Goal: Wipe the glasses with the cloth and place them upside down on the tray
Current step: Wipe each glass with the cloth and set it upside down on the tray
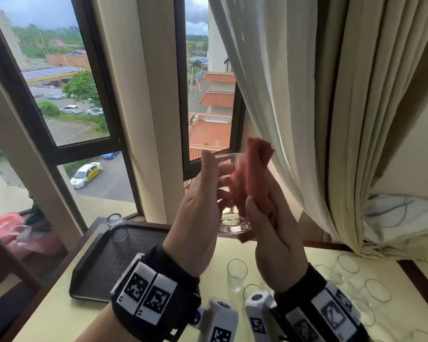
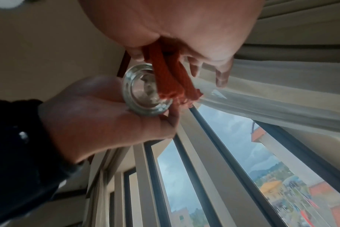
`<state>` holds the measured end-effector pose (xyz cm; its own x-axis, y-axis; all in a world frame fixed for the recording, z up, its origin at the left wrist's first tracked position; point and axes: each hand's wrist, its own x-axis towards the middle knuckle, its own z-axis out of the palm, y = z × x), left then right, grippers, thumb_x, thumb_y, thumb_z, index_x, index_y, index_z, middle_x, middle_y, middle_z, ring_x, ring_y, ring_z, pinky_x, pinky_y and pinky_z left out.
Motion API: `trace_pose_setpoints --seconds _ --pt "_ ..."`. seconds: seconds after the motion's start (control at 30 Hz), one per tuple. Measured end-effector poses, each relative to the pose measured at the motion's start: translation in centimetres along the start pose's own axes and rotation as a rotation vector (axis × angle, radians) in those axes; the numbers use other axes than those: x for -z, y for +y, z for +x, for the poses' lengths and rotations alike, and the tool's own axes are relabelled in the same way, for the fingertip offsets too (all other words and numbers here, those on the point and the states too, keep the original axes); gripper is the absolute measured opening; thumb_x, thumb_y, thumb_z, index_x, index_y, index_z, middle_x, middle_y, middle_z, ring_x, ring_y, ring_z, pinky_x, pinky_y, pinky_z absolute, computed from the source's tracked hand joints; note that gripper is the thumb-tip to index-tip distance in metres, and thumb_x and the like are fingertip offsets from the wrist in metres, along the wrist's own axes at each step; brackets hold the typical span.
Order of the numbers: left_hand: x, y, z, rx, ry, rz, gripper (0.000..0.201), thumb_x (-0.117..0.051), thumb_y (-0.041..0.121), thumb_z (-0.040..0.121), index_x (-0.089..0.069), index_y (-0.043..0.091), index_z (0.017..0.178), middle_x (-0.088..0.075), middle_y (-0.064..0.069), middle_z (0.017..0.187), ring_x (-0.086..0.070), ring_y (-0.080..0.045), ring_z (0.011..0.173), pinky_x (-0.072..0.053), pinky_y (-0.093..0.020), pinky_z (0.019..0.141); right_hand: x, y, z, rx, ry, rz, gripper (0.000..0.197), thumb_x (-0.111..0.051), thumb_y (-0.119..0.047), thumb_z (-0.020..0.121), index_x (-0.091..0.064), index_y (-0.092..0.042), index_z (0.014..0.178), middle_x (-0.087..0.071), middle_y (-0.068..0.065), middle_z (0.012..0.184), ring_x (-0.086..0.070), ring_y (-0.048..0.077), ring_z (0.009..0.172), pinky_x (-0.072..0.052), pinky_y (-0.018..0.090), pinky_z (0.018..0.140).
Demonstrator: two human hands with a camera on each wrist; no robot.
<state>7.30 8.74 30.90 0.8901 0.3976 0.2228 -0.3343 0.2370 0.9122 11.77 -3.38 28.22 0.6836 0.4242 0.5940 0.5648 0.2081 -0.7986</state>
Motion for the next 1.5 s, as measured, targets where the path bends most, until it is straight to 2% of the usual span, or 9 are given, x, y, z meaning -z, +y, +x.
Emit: trace_pose_setpoints --seconds 0.1,0.33,0.5,0.67,0.87,1.1,1.27,1.4,1.5 --pt "-0.3 -0.3 0.2 -0.02 0.014 -0.043 0.074 -0.04 0.079 0.097 -0.079 0.02 0.121 -0.069 -0.027 0.124 -0.062 -0.045 0.116 -0.045 -0.07 0.111 -0.3 -1.4 0.7 0.192 -0.086 -0.071 0.064 -0.046 -0.004 0.103 -0.027 -0.01 0.164 -0.029 0.007 0.172 -0.025 0.028 0.16 -0.028 0.059 0.126" --pt "2.0 0.1 1.3 0.045 0.128 0.034 0.088 -0.04 0.084 0.086 -0.071 0.014 0.129 -0.067 -0.009 0.117 -0.069 -0.03 0.113 -0.054 -0.048 0.105 -0.3 2.5 -3.3 0.213 -0.168 -0.329 0.065 -0.043 -0.024 0.103 -0.027 -0.018 0.166 -0.025 0.002 0.174 -0.023 0.031 0.16 -0.023 0.076 0.118" --pt "1.1 -0.4 0.7 0.068 0.094 -0.008 0.086 -0.038 0.083 0.092 -0.072 0.011 0.126 -0.065 -0.008 0.097 -0.064 -0.021 0.084 -0.053 -0.039 0.076 -0.2 1.6 -1.3 -0.111 -0.041 0.015 0.057 -0.052 -0.032 0.103 -0.041 -0.044 0.158 -0.07 0.002 0.123 -0.062 0.021 0.079 -0.057 0.046 0.063" --pt "0.2 -0.2 0.3 0.078 0.081 -0.076 0.084 -0.047 0.086 0.09 -0.075 0.014 0.123 -0.07 -0.015 0.116 -0.064 -0.039 0.109 -0.049 -0.058 0.107 -0.7 -1.2 0.8 0.14 -0.118 -0.058 0.064 -0.046 -0.007 0.105 -0.026 -0.017 0.165 -0.031 0.002 0.172 -0.029 0.025 0.159 -0.033 0.053 0.125" --pt "1.8 0.7 0.9 0.136 0.065 -0.04 0.121 -0.069 0.103 0.047 -0.062 0.022 0.137 -0.076 -0.01 0.123 -0.076 -0.027 0.111 -0.054 -0.055 0.107 -1.1 1.3 -3.2 0.269 -0.206 -0.217 0.065 -0.047 -0.016 0.102 -0.028 -0.007 0.163 -0.027 0.009 0.173 -0.018 0.033 0.162 -0.025 0.061 0.126" --pt "1.6 0.0 1.4 0.036 0.106 -0.064 0.115 -0.086 0.083 0.057 -0.056 0.0 0.131 -0.056 0.0 0.078 -0.057 -0.015 0.071 -0.054 -0.024 0.067 -0.7 2.0 -1.1 -0.107 -0.051 0.076 0.065 -0.053 -0.038 0.099 -0.037 -0.034 0.162 -0.066 0.014 0.129 -0.062 0.029 0.08 -0.057 0.047 0.062" --pt "0.8 -1.3 0.5 0.067 0.059 0.0 0.074 -0.053 0.08 0.09 -0.073 0.017 0.125 -0.072 -0.01 0.119 -0.069 -0.032 0.113 -0.055 -0.049 0.104 -0.5 -0.2 1.6 0.114 -0.072 -0.032 0.064 -0.045 -0.009 0.104 -0.026 -0.012 0.165 -0.032 0.007 0.171 -0.029 0.03 0.158 -0.033 0.057 0.124" --pt "1.7 -1.0 0.4 0.139 0.01 -0.076 0.053 -0.05 0.081 0.088 -0.078 0.043 0.112 -0.078 0.015 0.119 -0.072 -0.004 0.115 -0.054 -0.034 0.098 -1.2 -0.1 -0.4 0.333 -0.194 -0.273 0.06 -0.05 -0.002 0.102 -0.031 0.001 0.159 -0.024 0.014 0.173 -0.016 0.034 0.162 -0.024 0.062 0.126" --pt "2.7 -0.5 0.7 0.121 0.101 -0.057 0.077 -0.052 0.083 0.084 -0.077 0.021 0.124 -0.072 -0.01 0.127 -0.07 -0.028 0.124 -0.052 -0.05 0.112 -1.2 1.6 -2.8 0.292 -0.232 -0.309 0.059 -0.051 -0.001 0.101 -0.034 0.004 0.157 -0.026 0.013 0.172 -0.014 0.034 0.162 -0.024 0.061 0.127"
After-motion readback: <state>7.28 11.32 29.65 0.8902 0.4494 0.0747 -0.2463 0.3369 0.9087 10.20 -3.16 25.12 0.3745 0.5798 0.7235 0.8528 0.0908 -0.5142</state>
